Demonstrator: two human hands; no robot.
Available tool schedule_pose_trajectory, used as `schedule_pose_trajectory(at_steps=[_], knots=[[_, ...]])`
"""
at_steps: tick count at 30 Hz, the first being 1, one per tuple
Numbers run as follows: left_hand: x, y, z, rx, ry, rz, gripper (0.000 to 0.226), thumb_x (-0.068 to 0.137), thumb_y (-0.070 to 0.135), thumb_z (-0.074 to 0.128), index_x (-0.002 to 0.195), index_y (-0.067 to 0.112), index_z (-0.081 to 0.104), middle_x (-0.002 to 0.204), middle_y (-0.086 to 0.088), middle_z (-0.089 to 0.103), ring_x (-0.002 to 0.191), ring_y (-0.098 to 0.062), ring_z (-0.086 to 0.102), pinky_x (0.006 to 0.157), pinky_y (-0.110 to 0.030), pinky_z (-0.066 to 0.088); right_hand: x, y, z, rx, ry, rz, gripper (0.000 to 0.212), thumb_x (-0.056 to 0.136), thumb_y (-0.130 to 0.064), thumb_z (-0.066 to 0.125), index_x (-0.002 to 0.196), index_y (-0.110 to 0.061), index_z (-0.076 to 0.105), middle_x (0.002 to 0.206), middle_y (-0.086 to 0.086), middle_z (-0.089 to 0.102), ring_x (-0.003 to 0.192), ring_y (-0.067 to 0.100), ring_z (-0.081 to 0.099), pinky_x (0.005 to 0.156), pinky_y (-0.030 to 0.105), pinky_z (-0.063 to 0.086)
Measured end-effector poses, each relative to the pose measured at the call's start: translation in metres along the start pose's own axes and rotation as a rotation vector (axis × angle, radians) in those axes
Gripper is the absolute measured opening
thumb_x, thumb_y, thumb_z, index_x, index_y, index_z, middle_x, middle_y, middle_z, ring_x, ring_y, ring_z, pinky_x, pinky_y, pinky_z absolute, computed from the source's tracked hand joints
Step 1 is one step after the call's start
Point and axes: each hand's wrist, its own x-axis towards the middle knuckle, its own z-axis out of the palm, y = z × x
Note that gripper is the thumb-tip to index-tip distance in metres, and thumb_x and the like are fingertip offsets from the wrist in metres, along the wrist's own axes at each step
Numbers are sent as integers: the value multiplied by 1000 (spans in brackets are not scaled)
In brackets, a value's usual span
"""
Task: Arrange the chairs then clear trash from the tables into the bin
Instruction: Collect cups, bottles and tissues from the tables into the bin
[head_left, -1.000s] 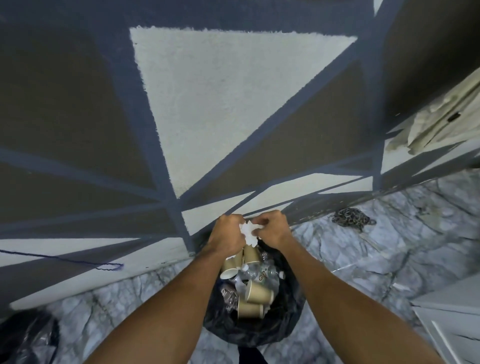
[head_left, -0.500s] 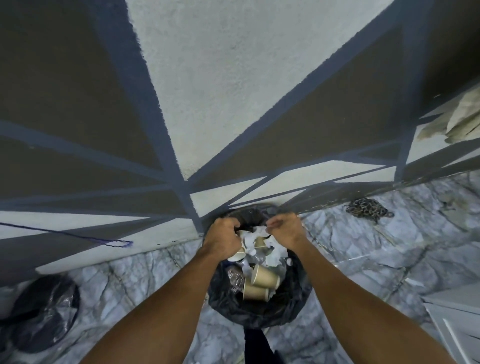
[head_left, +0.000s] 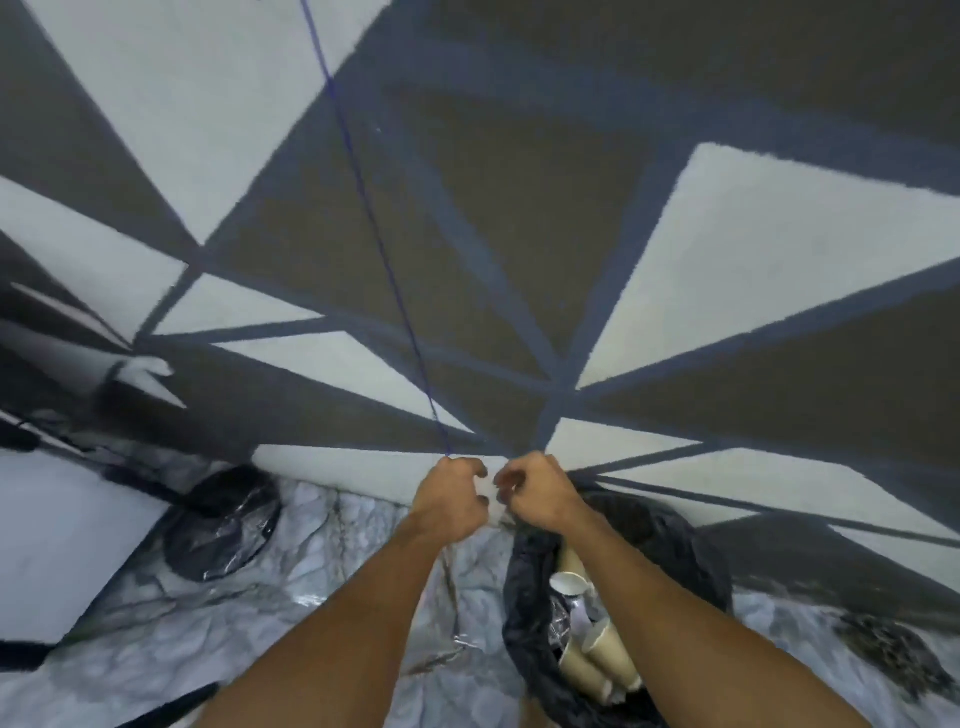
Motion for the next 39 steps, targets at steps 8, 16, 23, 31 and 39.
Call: schedule_pose_trajectory(at_steps=[8,16,23,31,39], knots=[[-186,-174,-98,-89,349,-321,34,82,22,63,114,18,70,113,-7,71,108,-29,64,90,-38,52,-55,-200,161,-201,-229,-395,21,77,-15,65,95,-18,76,97,2,75,98,22,65,87,30,53],[-442,-310,-130,-199,635,-745,28,75,20,60,100,20,71,99,-4,74,95,-27,68,77,-31,55,-213,-360,355,-283,-495,-811,25,73,-17,59,93,-22,75,95,2,74,97,24,66,82,34,54],[-635,-376,-117,-305,876,-1158,47,78,20,65,125,20,65,121,-5,68,114,-26,62,95,-36,51,-338,-443,497,-276,-863,-1067,35,80,-8,65,113,-16,72,116,-2,70,111,12,63,98,24,48],[-759,-445,-102,-344,1024,-1496,49,83,21,67,132,22,61,134,-4,61,125,-22,55,98,-31,44,-435,-500,632,-262,-1156,-1227,30,76,-11,69,105,-20,74,103,-7,73,95,9,65,85,21,51],[-832,-485,-94,-396,1129,-1736,39,80,18,59,118,22,69,108,-4,68,93,-23,64,76,-28,46,-485,-543,728,-392,-1322,-1336,36,78,-18,70,114,-22,69,124,-2,64,110,15,60,90,23,45]])
